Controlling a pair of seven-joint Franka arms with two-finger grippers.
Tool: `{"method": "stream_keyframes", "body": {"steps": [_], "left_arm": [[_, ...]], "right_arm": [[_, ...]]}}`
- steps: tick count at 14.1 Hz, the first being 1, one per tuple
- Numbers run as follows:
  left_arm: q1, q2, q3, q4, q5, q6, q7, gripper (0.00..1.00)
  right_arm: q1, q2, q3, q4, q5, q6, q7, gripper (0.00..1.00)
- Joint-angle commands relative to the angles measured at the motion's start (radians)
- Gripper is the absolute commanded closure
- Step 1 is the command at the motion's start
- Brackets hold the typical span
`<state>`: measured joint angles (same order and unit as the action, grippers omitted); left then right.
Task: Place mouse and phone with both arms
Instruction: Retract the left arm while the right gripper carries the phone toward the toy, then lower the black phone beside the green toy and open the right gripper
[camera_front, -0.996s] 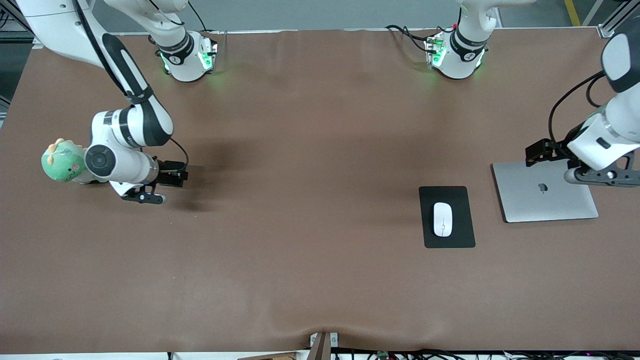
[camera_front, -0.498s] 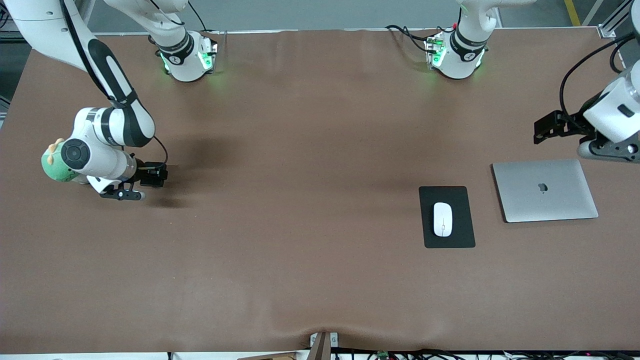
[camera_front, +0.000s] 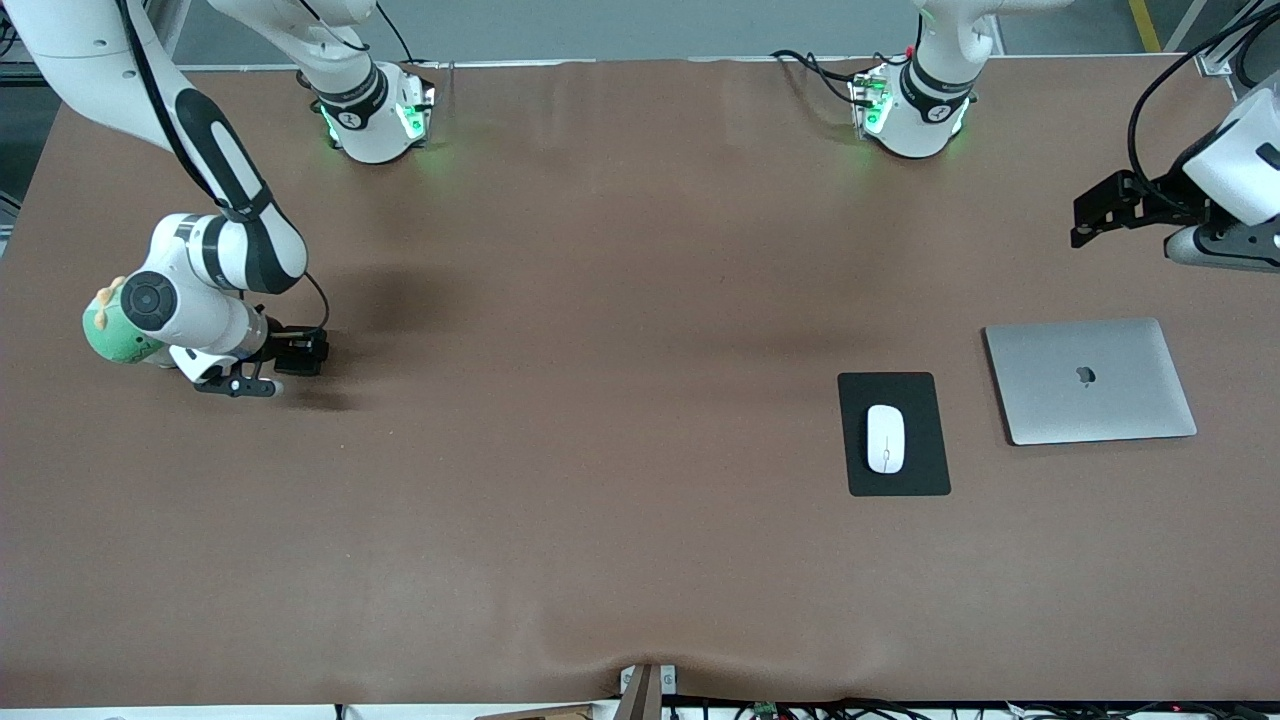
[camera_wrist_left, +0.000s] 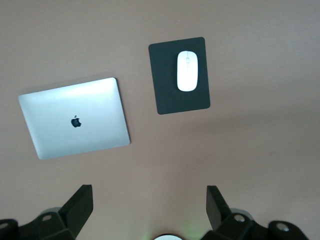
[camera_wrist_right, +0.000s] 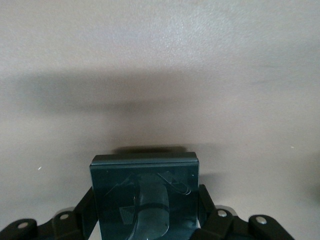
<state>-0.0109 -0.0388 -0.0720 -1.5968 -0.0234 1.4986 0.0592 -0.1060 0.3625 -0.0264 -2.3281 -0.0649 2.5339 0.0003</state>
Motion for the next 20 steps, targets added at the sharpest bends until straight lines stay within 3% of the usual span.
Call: {"method": "stream_keyframes", "body": {"steps": [1,6,7,8,14,20], "left_arm": [[-0.001,-0.018,0.0,-0.031,-0.021,0.025,-0.021,0.0],[0.0,0.0,0.001,-0.022,-0.009,0.026,-0.032,0.0],[0.003,0.003,0.001,-0.022,-0.006,0.025,-0.03,0.0],[0.005,0.007,0.001,-0.019,-0.006,0.031,-0.033,0.0],[0.006,0.022,-0.011,0.001,0.062,0.034,-0.016,0.0],[0.011,0.023,-0.003,0.014,0.043,0.037,-0.03,0.0]], "right_arm": [[-0.012,0.001,0.005,-0.019,-0.021,0.028,-0.011,1.0],[-0.03,0.01,-0.006,-0.016,-0.02,0.029,-0.082,1.0],[-0.031,0.013,-0.006,-0.013,-0.021,0.028,-0.082,0.65],[-0.031,0.013,-0.006,-0.011,-0.02,0.023,-0.077,0.01],[-0.011,-0.013,-0.001,0.062,-0.016,-0.093,-0.078,0.0],[0.011,-0.005,-0.001,0.292,-0.021,-0.363,-0.082,0.0]]}}
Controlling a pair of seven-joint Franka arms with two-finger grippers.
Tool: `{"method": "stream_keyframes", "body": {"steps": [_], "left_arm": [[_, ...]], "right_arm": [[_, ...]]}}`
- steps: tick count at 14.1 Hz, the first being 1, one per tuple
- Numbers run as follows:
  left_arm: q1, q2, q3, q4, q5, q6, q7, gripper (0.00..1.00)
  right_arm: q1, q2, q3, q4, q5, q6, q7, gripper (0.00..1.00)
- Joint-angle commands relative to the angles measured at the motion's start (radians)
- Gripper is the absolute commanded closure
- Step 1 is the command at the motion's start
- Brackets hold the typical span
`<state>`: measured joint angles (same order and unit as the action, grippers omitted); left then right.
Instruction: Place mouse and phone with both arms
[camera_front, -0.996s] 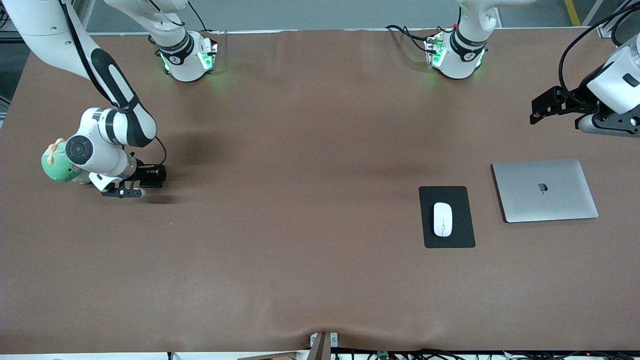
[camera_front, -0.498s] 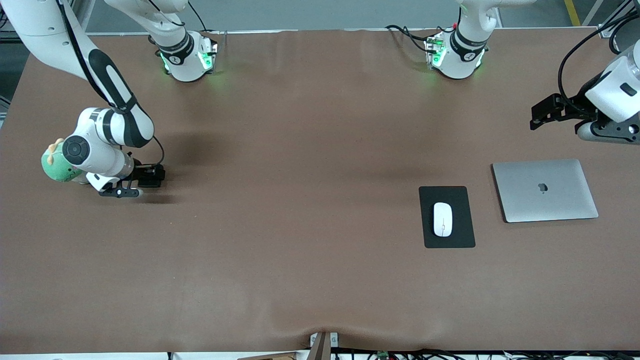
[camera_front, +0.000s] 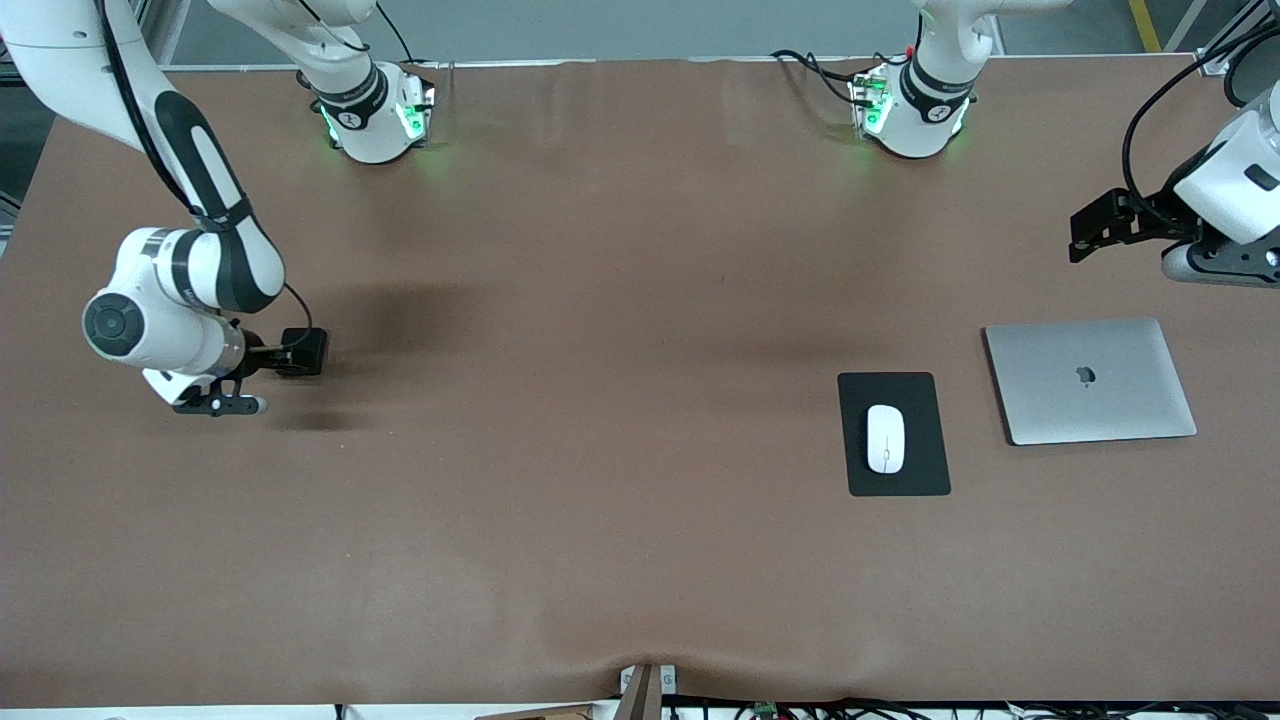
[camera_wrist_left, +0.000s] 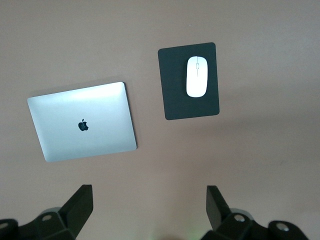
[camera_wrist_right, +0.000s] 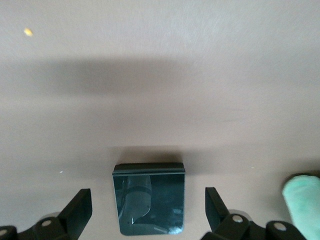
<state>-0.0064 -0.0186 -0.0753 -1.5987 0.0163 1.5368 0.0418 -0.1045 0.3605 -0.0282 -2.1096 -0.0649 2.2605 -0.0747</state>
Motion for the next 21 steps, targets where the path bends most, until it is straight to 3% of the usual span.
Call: {"method": "stream_keyframes", "body": {"steps": [1,4,8,17,21], "left_arm": [[0.012,0.002,0.0,0.017,-0.004,-0.001,-0.01,0.0],[0.017,0.005,0.0,0.011,-0.001,-0.001,-0.003,0.0],[0.017,0.009,0.0,0.017,0.004,0.008,-0.002,0.0],[0.016,0.003,-0.008,0.017,0.004,0.031,0.004,0.0],[0.017,0.005,-0.008,0.017,0.004,0.031,0.004,0.0]], "right_arm": [[0.018,0.001,0.001,0.098,-0.027,-0.108,-0.007,0.0],[0.009,0.026,0.001,0.192,-0.026,-0.121,-0.007,0.0],[0.012,0.112,0.002,0.475,-0.012,-0.405,-0.007,0.0],[0.028,0.095,0.022,0.838,0.042,-0.8,-0.004,0.0],[0.06,0.054,0.019,0.899,0.037,-0.808,-0.004,0.0]]}}
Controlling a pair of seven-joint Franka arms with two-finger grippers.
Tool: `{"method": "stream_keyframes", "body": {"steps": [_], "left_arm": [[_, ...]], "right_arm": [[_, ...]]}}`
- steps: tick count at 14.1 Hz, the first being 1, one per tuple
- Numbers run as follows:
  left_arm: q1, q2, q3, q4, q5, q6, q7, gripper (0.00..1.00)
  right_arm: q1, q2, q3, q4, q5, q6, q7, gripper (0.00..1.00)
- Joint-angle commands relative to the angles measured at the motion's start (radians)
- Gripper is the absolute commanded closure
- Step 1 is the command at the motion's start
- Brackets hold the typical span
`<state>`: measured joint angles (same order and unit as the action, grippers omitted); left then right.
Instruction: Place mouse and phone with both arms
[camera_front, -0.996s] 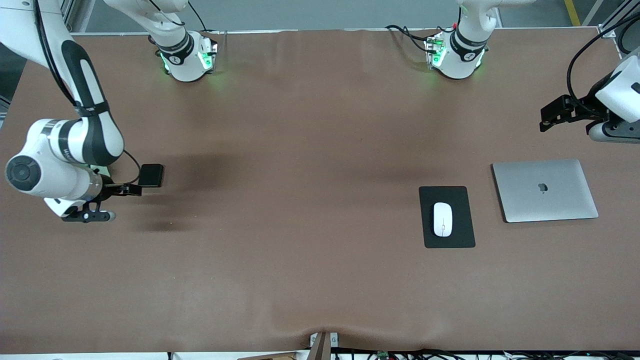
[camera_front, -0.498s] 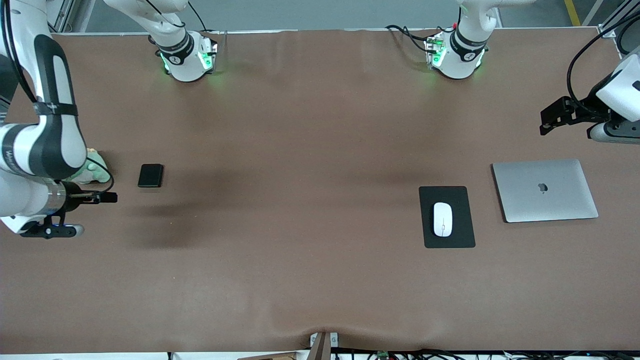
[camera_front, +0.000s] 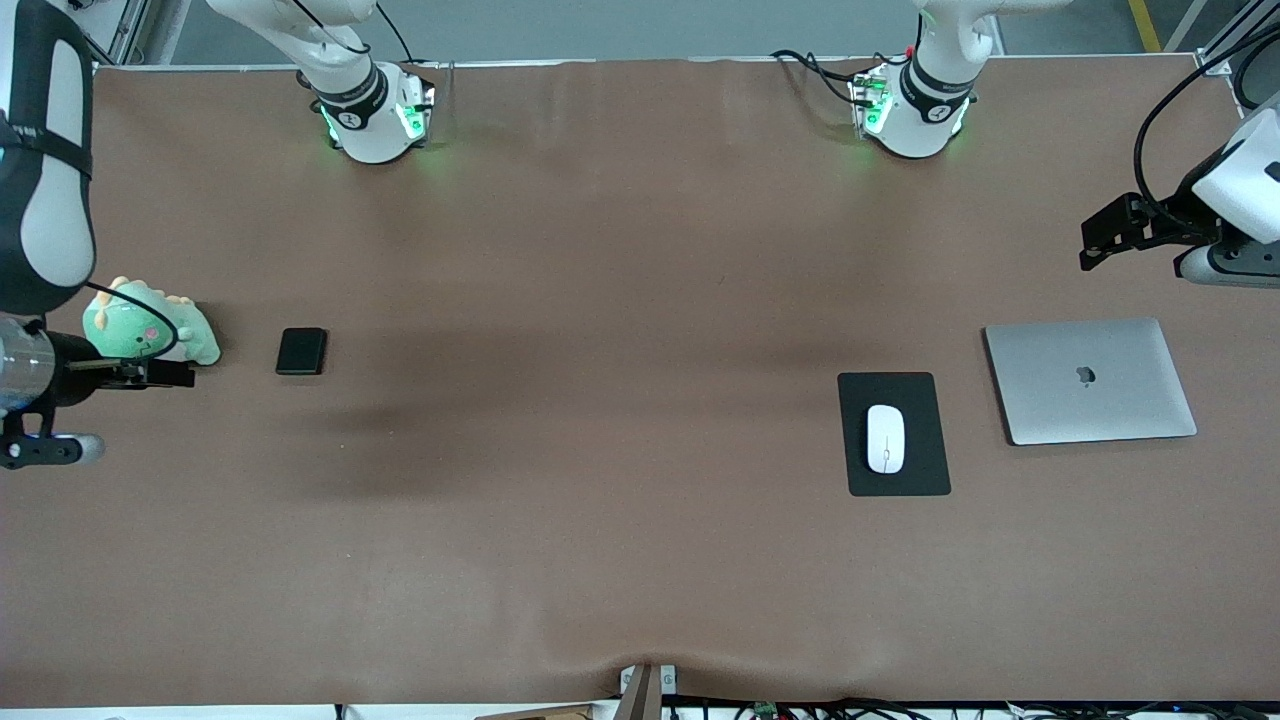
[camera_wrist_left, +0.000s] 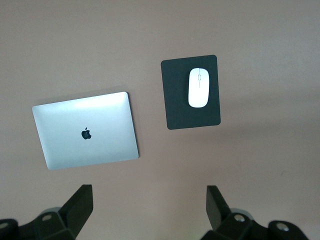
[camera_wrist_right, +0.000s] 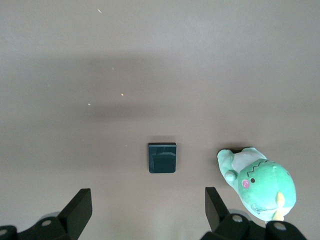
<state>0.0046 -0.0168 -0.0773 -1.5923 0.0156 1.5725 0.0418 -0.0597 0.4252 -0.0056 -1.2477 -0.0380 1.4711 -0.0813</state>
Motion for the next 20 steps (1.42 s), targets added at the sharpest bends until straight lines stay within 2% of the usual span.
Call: {"method": "stream_keyframes", "body": {"steps": [1,6,12,14,17,20], "left_arm": [[0.006,0.004,-0.005,0.012,0.004,-0.005,0.004,0.0],[0.005,0.008,-0.004,0.011,0.006,0.0,0.003,0.0],[0.006,0.011,-0.004,0.009,0.006,0.001,0.003,0.0],[0.006,0.011,-0.004,0.009,0.006,0.001,-0.002,0.0],[0.006,0.011,-0.004,0.009,0.006,0.001,-0.002,0.0],[0.006,0.012,-0.002,0.009,0.006,0.001,-0.002,0.0]], "right_arm": [[0.024,-0.014,-0.008,0.051,0.01,-0.021,0.003,0.0],[0.046,-0.077,-0.037,0.07,0.009,-0.113,0.003,0.0],[0.06,-0.221,-0.056,0.05,0.02,-0.198,0.0,0.0],[0.055,-0.278,-0.06,0.002,0.024,-0.199,-0.003,0.0],[0.061,-0.399,-0.063,-0.135,0.024,-0.18,-0.064,0.0],[0.063,-0.468,-0.063,-0.209,0.024,-0.164,-0.074,0.0]]}}
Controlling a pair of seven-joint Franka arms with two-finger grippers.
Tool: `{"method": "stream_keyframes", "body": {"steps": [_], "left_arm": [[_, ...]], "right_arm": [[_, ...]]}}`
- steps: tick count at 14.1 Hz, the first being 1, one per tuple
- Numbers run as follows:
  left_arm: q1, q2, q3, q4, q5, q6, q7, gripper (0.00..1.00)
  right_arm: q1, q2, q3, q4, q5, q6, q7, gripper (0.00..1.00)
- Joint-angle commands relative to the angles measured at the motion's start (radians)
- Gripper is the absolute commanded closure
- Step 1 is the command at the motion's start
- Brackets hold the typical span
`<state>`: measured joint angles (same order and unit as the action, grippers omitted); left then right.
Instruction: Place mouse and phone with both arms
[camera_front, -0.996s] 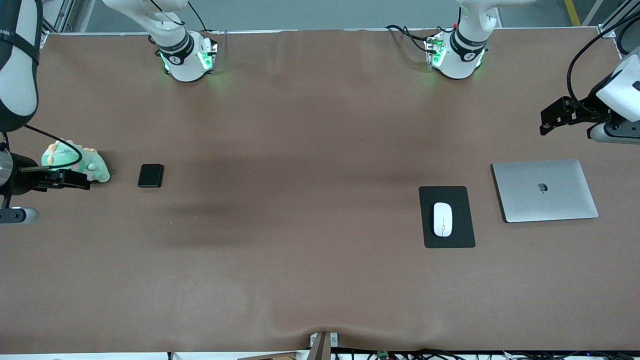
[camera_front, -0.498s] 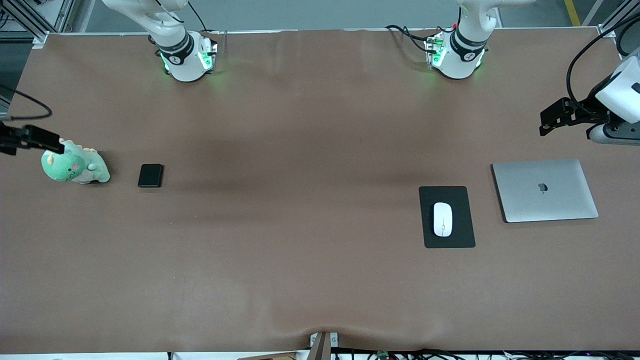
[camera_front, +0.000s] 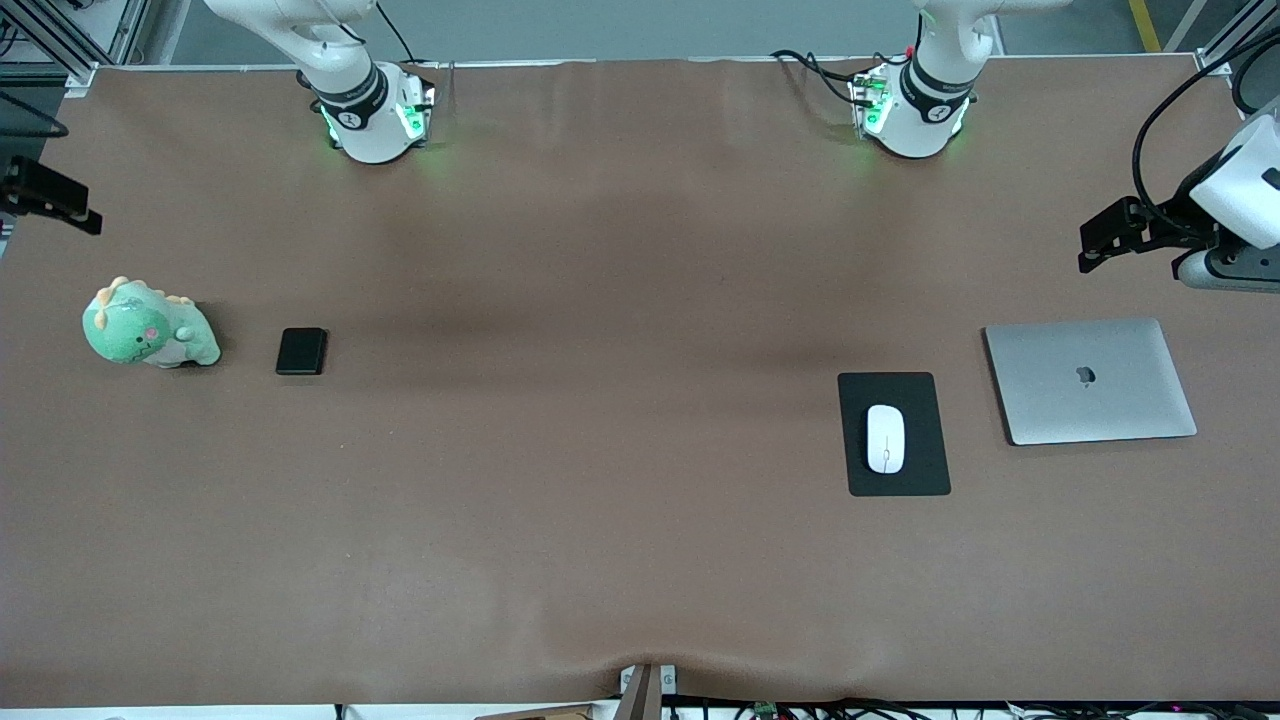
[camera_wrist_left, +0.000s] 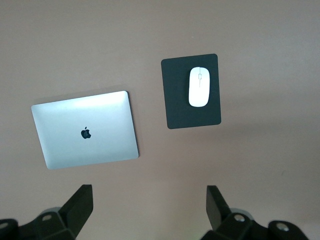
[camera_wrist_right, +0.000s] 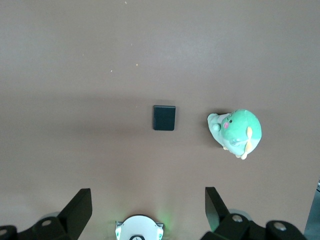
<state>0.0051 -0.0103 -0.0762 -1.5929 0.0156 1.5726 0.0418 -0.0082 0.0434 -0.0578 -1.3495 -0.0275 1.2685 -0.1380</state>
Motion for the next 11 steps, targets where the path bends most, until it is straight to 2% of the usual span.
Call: {"method": "stream_keyframes", "body": {"steps": [1,4,9,11], "left_arm": [[0.006,0.006,-0.004,0.01,0.006,0.001,-0.002,0.0],[0.006,0.006,-0.004,0.008,0.007,0.001,-0.002,0.0],[0.006,0.006,-0.004,0.007,0.007,0.001,-0.005,0.0],[0.006,0.006,-0.004,0.008,0.007,0.001,-0.005,0.0]], "right_arm": [[0.013,-0.111,-0.011,-0.137,0.012,0.049,-0.025,0.0],[0.008,-0.207,-0.014,-0.279,0.012,0.141,-0.086,0.0],[0.008,-0.168,-0.016,-0.217,0.012,0.146,-0.095,0.0],[0.004,-0.133,-0.019,-0.175,0.008,0.144,-0.158,0.0]]}}
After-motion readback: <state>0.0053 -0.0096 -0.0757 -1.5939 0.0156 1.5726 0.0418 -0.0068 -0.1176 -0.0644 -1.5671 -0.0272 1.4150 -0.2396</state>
